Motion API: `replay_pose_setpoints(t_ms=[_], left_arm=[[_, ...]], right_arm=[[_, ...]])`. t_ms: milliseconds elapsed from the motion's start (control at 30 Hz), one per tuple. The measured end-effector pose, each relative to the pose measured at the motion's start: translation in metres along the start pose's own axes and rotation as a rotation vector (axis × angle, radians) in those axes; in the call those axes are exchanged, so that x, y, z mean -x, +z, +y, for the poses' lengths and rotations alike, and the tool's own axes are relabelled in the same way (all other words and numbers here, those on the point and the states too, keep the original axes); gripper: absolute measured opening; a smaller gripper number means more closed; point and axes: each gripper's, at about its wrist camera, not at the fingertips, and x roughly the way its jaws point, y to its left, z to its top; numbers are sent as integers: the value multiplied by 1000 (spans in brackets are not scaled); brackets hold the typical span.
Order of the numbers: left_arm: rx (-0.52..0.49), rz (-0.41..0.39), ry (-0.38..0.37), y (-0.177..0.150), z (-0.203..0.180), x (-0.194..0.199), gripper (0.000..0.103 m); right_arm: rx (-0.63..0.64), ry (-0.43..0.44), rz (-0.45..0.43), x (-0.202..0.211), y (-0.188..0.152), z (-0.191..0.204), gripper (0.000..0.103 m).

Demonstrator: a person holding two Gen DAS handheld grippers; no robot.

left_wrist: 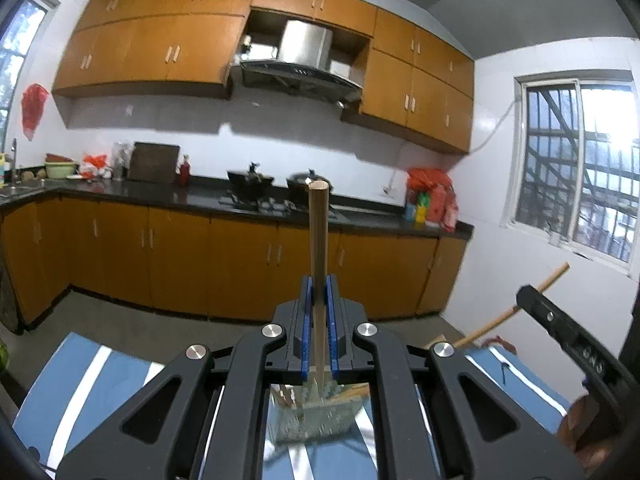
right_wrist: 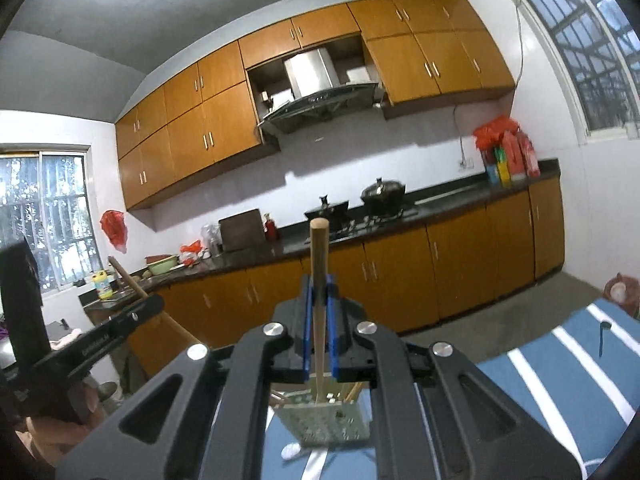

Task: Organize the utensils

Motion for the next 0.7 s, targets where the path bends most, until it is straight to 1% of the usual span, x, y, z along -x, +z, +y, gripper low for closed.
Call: replay_pose_setpoints(t_ms=[100, 233, 333, 467, 533, 567, 633, 667, 700], left_arm=[[8, -7, 21, -6, 0, -12, 7], [26, 12, 36, -22, 3, -27, 7], [46, 49, 36, -36, 7, -42, 7], [56, 110, 30, -46, 11, -51, 8], [59, 116, 33, -48, 12, -48, 9], [57, 117, 31, -47, 14, -46, 11], [55, 112, 39, -43, 14, -41, 28], [54, 98, 45, -40, 15, -35, 41], [52, 88, 51, -38, 15, -33, 43]], right_arm=[[30, -16, 1, -13, -3, 3, 8], [39, -28, 46, -37, -15, 1, 8], [30, -35, 84, -52, -24, -5, 8], [30, -37, 122, -61, -33, -8, 8], [33, -46, 119, -60, -35, -8, 12], [32, -49, 118, -59, -36, -9, 13], [24, -52, 113, -56, -35, -11, 18], [22, -55, 109, -53, -34, -11, 19], [22, -57, 105, -50, -33, -12, 22]])
